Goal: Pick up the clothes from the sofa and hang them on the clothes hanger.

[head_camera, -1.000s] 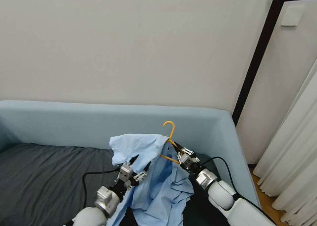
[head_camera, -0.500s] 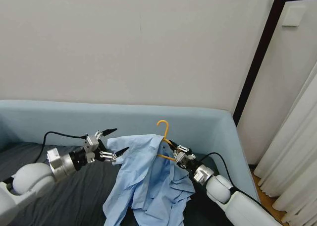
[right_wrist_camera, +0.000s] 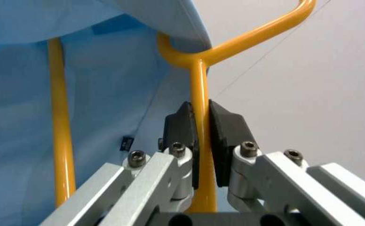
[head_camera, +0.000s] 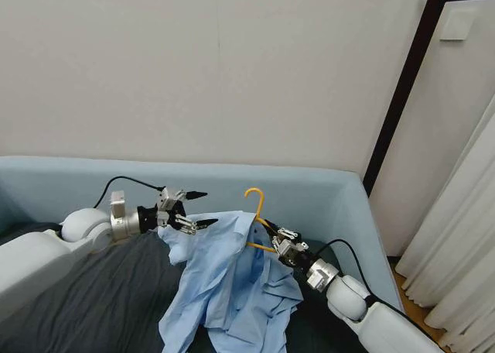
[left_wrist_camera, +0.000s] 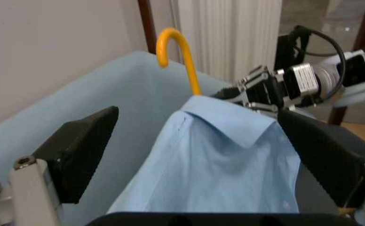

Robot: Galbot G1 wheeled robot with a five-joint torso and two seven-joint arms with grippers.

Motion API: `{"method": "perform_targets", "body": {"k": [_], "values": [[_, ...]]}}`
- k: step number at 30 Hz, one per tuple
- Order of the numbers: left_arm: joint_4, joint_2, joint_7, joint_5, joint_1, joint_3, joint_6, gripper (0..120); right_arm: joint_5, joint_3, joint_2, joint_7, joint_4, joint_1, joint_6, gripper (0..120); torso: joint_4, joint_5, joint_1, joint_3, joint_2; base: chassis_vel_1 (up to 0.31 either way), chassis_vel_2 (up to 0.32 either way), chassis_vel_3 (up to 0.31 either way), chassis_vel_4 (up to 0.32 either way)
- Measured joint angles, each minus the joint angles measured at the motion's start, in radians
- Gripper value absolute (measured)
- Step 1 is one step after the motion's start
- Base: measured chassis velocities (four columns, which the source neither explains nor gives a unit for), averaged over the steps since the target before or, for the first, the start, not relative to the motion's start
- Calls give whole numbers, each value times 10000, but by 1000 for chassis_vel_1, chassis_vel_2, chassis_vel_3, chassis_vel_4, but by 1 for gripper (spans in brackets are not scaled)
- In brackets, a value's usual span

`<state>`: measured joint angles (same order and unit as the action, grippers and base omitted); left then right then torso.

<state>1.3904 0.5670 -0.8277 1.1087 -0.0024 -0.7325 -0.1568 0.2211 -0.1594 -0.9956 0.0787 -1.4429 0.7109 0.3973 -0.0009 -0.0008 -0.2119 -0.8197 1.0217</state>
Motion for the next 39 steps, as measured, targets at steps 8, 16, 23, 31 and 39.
{"method": "perform_targets", "body": {"k": [8,16,23,31,39], "values": [[-2470,1882,-1420,-109,-1735,-1531,395,100,64,323,154,-66,-113,170,190,5,-7,4,-1,-1,-1,0,0,0,0],[-3284,2310,-2106,-573,-1902,-1798,363,100,313,403,167,-153,-143,178,405,5,0,0,0,1,0,0,0,0,0],[-4164,2595,-2690,-890,-1834,-1794,265,94,591,423,70,-252,-95,107,632,5,0,2,1,2,0,0,0,0,0],[-4826,3218,-3110,-1091,-1741,-1758,127,63,949,441,59,-346,-17,69,832,5,-3,2,1,1,0,0,0,0,0],[-5729,4066,-3816,-1357,-1857,-1791,127,36,1142,567,118,-357,-37,151,923,5,0,3,1,1,0,0,0,0,0]]}}
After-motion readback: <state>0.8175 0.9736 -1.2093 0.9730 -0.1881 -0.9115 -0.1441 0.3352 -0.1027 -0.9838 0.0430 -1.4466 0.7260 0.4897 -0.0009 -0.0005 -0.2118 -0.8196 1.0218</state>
